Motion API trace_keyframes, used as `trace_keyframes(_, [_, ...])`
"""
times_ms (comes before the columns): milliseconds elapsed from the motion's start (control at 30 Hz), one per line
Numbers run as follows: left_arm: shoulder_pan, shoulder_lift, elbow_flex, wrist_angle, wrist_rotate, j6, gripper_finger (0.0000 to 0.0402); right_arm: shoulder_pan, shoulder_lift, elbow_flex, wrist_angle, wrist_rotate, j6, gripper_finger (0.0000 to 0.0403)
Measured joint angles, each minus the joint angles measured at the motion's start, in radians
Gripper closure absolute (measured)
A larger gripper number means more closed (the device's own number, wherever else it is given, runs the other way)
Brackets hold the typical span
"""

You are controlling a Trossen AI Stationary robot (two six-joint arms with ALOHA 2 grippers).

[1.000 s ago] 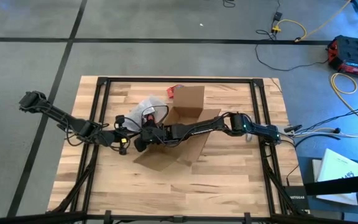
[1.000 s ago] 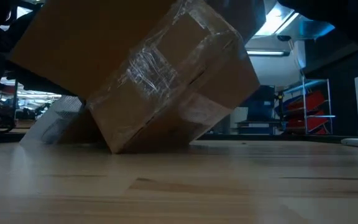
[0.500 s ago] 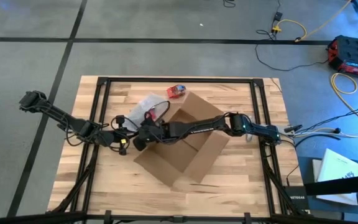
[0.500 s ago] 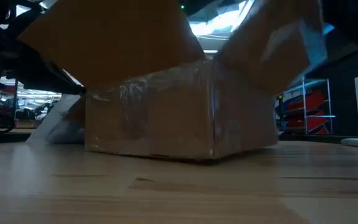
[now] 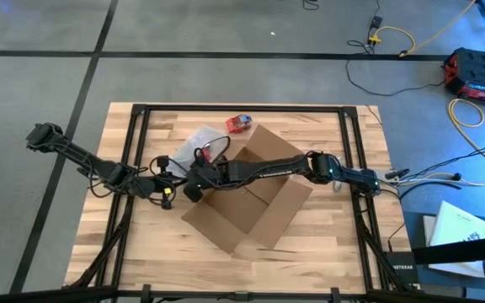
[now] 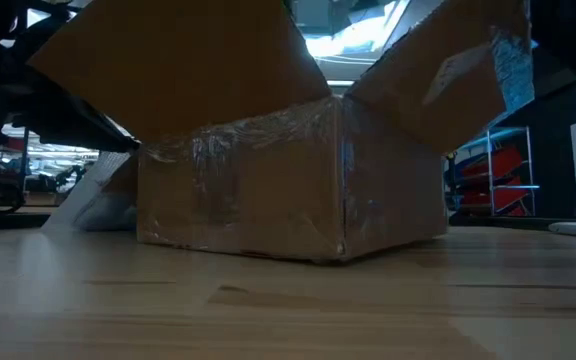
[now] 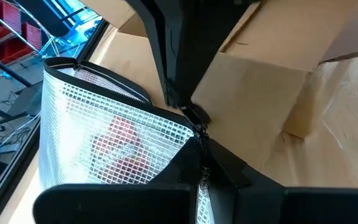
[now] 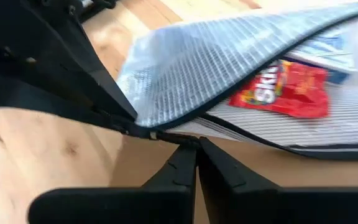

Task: Unpack boxes
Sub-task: Close the transparent zip bag

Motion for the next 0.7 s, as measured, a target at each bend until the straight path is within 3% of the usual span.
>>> trace_keyframes(200, [0.000, 0.000, 0.000, 0.005, -0.005, 0.000, 0.0401, 0.001, -0.002, 0.046, -0.086, 0.041, -0.031, 0.0403])
trace_keyframes(700, [0.000, 0.000, 0.027, -0.010, -0.001, 0.043, 0.0401, 0.001, -0.003, 0.048, -0.106, 0.055, -0.050, 0.0403])
